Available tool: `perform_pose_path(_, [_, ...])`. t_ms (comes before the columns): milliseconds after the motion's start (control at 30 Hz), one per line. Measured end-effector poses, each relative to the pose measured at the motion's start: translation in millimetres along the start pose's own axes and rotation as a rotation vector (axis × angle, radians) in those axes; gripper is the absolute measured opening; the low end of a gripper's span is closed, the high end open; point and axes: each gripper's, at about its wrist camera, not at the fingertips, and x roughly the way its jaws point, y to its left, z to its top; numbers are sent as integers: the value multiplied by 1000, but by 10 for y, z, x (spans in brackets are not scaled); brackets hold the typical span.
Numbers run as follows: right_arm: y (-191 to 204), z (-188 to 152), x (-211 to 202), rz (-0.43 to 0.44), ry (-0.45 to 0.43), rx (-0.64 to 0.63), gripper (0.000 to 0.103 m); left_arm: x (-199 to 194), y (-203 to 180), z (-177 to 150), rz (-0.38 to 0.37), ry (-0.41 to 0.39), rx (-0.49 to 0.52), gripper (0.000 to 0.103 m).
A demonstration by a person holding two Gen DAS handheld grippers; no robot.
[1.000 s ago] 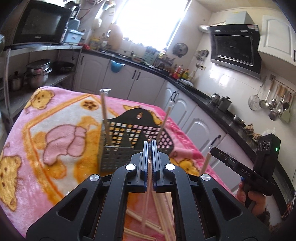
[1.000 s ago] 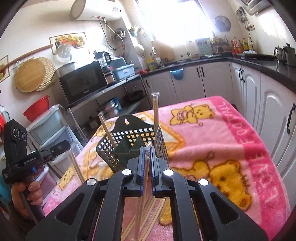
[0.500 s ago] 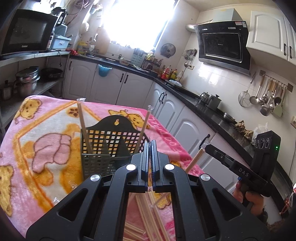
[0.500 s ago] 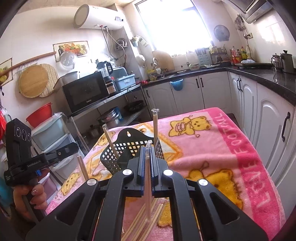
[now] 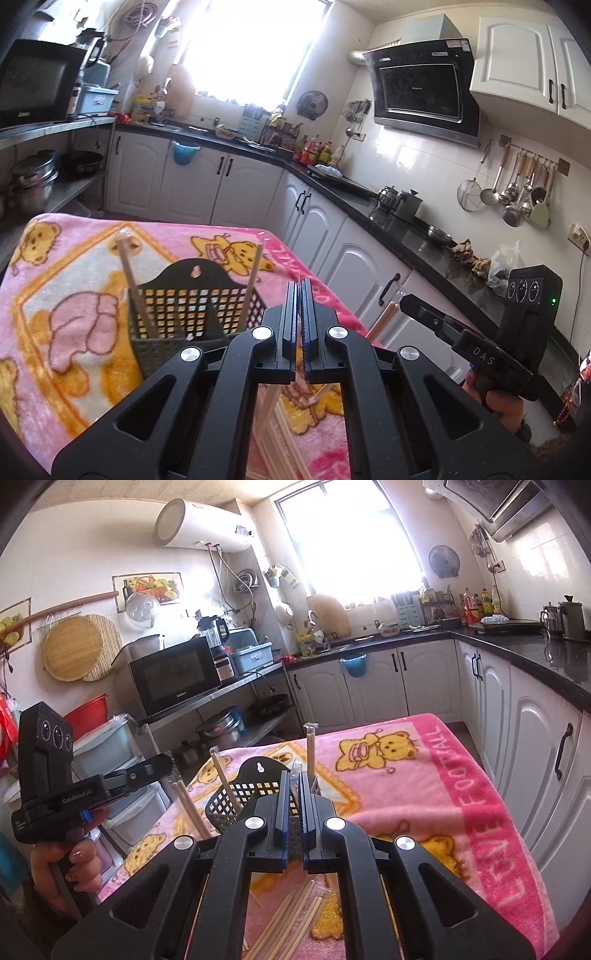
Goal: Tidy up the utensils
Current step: 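Lift the chopsticks with both tools and carry them over the basket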
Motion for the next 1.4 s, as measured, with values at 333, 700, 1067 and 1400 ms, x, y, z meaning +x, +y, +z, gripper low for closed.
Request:
perform_pose_path(333, [1, 162, -125, -17, -44, -11, 5, 166, -190, 193, -44, -16, 38, 1])
perform_pose_path(700, [5, 449, -225, -34, -102, -22, 5, 326, -281, 489, -67, -42, 71, 1])
perform_pose_path(1067, [180, 835, -211, 4, -171, -55, 5, 379, -221, 803, -39, -76, 90, 1])
perform_pose_path(1400, [324, 1135, 91, 57, -165, -72, 5, 367, -37, 1061, 6, -112, 84, 1])
